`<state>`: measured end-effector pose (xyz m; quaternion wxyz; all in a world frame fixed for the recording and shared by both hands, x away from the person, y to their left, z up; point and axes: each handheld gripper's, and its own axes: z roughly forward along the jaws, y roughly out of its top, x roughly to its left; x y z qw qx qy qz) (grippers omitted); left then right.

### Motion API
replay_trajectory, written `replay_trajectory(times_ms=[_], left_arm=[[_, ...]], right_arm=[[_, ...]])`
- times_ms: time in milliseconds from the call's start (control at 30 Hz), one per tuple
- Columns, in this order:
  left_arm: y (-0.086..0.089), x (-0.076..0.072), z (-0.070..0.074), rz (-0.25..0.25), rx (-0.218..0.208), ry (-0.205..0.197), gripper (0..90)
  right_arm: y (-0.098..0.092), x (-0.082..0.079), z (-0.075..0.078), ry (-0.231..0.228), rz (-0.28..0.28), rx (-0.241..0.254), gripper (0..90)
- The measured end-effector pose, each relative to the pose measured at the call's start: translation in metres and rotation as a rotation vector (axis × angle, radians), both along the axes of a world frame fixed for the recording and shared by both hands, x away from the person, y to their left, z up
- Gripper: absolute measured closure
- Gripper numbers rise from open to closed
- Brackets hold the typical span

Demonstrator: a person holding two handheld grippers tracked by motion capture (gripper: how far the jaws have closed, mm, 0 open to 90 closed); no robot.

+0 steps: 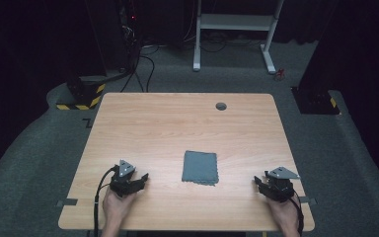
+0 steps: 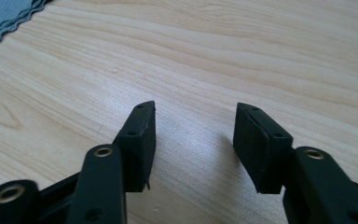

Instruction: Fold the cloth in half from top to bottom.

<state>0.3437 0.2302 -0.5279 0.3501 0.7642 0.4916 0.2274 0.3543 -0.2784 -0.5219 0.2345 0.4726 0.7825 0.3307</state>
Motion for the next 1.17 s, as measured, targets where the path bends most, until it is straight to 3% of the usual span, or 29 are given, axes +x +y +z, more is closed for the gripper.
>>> replay_trajectory(times_ms=[100, 1167], left_arm=[[-0.0005, 0.0001, -0.0001, 0.007, -0.001, 0.004, 35.6], [-0.0014, -0.0012, -0.0002, -0.004, -0.007, 0.008, 32.2]], right_arm=[[-0.0037, 0.0029, -0.0002, 0.026, -0.022, 0.035, 45.7], [-0.001, 0.0017, -0.0002, 0.027, -0.021, 0.036, 45.0]])
